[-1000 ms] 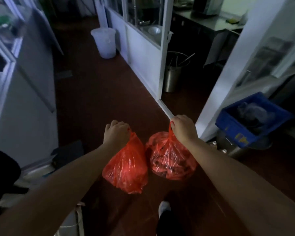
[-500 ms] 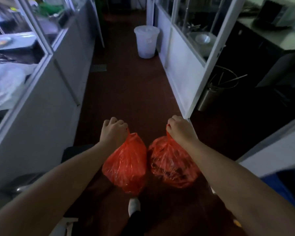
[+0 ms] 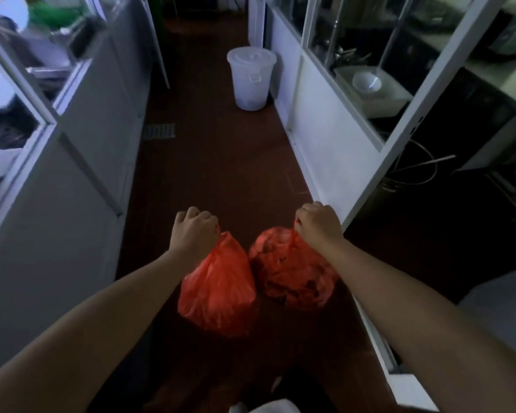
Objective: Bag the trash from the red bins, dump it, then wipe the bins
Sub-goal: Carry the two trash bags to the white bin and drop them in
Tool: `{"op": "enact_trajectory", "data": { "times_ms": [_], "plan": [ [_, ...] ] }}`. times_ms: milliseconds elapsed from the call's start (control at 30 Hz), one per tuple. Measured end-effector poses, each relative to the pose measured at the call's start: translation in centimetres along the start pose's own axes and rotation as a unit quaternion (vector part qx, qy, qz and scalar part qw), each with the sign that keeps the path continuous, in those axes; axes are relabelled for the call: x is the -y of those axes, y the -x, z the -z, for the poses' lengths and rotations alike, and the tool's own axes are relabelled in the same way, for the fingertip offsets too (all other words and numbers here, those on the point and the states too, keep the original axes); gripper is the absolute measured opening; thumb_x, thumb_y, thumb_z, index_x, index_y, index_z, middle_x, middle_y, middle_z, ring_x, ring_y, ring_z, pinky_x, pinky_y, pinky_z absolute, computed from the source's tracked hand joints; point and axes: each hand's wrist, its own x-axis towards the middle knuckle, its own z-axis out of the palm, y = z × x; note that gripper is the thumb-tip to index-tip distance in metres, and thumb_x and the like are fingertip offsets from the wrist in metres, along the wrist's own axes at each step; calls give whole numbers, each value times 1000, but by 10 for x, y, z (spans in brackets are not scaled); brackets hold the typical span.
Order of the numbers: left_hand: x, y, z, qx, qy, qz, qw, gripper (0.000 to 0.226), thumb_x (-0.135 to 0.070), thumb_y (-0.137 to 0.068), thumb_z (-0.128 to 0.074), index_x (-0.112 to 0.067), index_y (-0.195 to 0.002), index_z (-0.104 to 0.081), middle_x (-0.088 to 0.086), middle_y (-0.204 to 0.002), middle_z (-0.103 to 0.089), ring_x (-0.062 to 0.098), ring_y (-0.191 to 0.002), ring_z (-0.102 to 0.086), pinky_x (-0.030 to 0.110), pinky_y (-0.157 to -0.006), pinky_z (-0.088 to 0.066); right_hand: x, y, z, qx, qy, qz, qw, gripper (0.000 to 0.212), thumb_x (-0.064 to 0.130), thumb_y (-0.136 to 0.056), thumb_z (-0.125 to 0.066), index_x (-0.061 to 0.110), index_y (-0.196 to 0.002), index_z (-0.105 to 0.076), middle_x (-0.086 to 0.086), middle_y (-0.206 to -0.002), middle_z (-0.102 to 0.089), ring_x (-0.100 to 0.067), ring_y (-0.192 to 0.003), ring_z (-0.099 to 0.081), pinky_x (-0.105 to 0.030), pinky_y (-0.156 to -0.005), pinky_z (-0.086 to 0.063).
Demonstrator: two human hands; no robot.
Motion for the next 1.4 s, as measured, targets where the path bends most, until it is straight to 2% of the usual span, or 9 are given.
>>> {"op": "enact_trajectory", "data": {
  "times_ms": [200,333,533,667,900,1000,1167,1400],
  "plan": [
    [38,-140,-33,19,-4,17,1000,25,-42,-89,-45,-28,-90,-66,-10,-96,-65,19,-101,-52,38,-84,-38,-24,-154,-35,-24,-17,13,999,14,23,-85,-61,12,-89,-70,-8,-95,-65,-33,-99,-58,-44,-84,-42],
    [61,-223,-43,41,-7,34,999,25,-40,-92,-45,-28,-96,-67,-9,-100,-65,19,-103,-51,38,-87,-39,-40,-256,-51,-6,-56,18,998,12,22,-82,-64,11,-85,-68,-8,-91,-65,-34,-96,-58,-44,-83,-44],
    [105,-355,-48,50,-6,74,996,24,-37,-93,-46,-25,-97,-66,-7,-102,-65,21,-105,-51,40,-87,-39,-56,-412,-64,-7,-55,39,998,12,23,-81,-64,12,-84,-67,-6,-91,-65,-32,-95,-58,-42,-80,-42],
    [145,-443,-71,49,-14,72,996,23,-38,-94,-46,-27,-101,-66,-9,-104,-64,19,-105,-50,37,-88,-39,-58,-511,-87,-10,-35,67,997,12,23,-80,-65,12,-84,-68,-6,-90,-65,-33,-95,-58,-41,-79,-41],
    [227,-608,-107,60,15,61,996,21,-38,-94,-46,-28,-98,-65,-11,-103,-63,18,-107,-50,37,-89,-38,-58,-681,-114,-27,-5,34,999,8,21,-75,-71,13,-76,-70,-3,-80,-66,-32,-86,-59,-42,-78,-39],
    [264,-676,-115,58,2,29,998,21,-40,-93,-47,-30,-98,-65,-13,-104,-63,17,-108,-49,36,-91,-37,-58,-751,-114,-36,21,36,999,7,20,-75,-71,14,-75,-70,-3,-79,-66,-32,-85,-60,-41,-77,-39],
    [316,-788,-124,58,15,30,998,24,-42,-94,-46,-29,-99,-65,-11,-105,-64,18,-109,-49,37,-92,-37,-61,-869,-121,-39,0,4,999,7,19,-77,-69,12,-77,-71,-4,-79,-67,-33,-85,-60,-41,-76,-38],
    [373,-948,-160,54,14,37,998,19,-40,-94,-49,-29,-98,-64,-12,-103,-63,16,-106,-50,36,-91,-38,-75,-1036,-154,-68,-20,-22,997,5,18,-72,-72,14,-71,-69,-2,-74,-67,-32,-81,-60,-39,-76,-35]
  ]
}}
